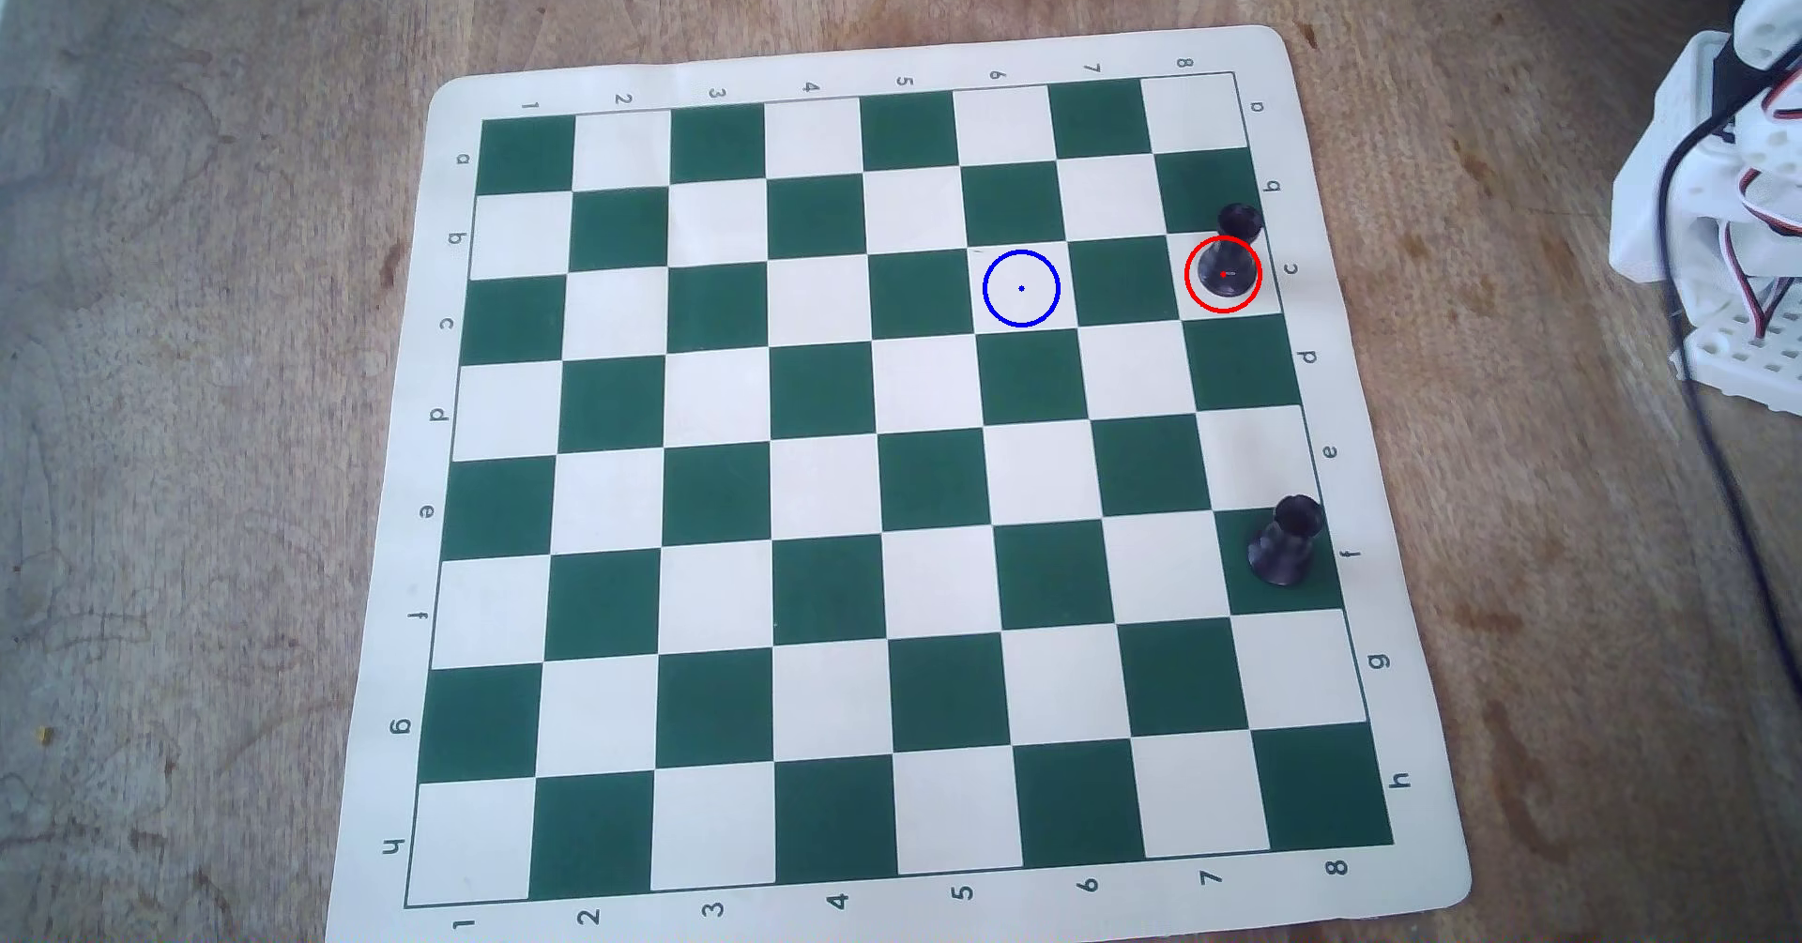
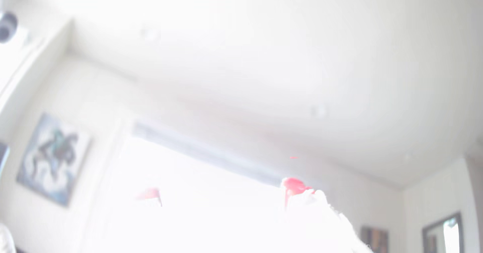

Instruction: Move the chess piece from red to blue

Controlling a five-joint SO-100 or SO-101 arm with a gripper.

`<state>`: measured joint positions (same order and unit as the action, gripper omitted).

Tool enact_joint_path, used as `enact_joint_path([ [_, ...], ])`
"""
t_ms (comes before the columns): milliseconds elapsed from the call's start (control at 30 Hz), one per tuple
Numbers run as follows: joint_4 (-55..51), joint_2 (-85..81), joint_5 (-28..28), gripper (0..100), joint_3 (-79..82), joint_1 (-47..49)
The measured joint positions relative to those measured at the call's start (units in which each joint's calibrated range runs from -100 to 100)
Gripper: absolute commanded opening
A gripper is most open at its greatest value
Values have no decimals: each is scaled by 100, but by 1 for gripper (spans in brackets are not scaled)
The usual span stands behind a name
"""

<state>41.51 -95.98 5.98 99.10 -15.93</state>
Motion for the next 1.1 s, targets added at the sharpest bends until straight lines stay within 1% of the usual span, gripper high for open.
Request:
enact_joint_path([
  [100, -1100, 0, -147, 27, -217, -7],
  [133, -2143, 25, -278, 27, -524, -118],
  [267, -4534, 34, -420, 27, -958, -354],
  [367, -5697, 84, -518, 27, -1329, -472],
  [400, -6080, 75, -537, 26, -1518, -450],
  [433, -6797, 75, -571, 25, -1880, -383],
  [533, -7641, 268, -645, 21, -2377, -229],
  [567, -8287, 503, -698, 21, -2811, -118],
  [600, -8653, 587, -718, 21, -2991, -111],
  [667, -9139, 746, -718, 19, -3163, -125],
  [700, -9546, 980, -733, 19, -3335, -118],
  [767, -9833, 1173, -733, 19, -3507, -81],
  [833, -10327, 1667, -752, 18, -3904, -52],
  [867, -10869, 2245, -801, 17, -4347, -59],
  [967, -11394, 2782, -806, 15, -4690, -44],
  [1100, -12056, 3393, -816, 14, -4898, 221],
])
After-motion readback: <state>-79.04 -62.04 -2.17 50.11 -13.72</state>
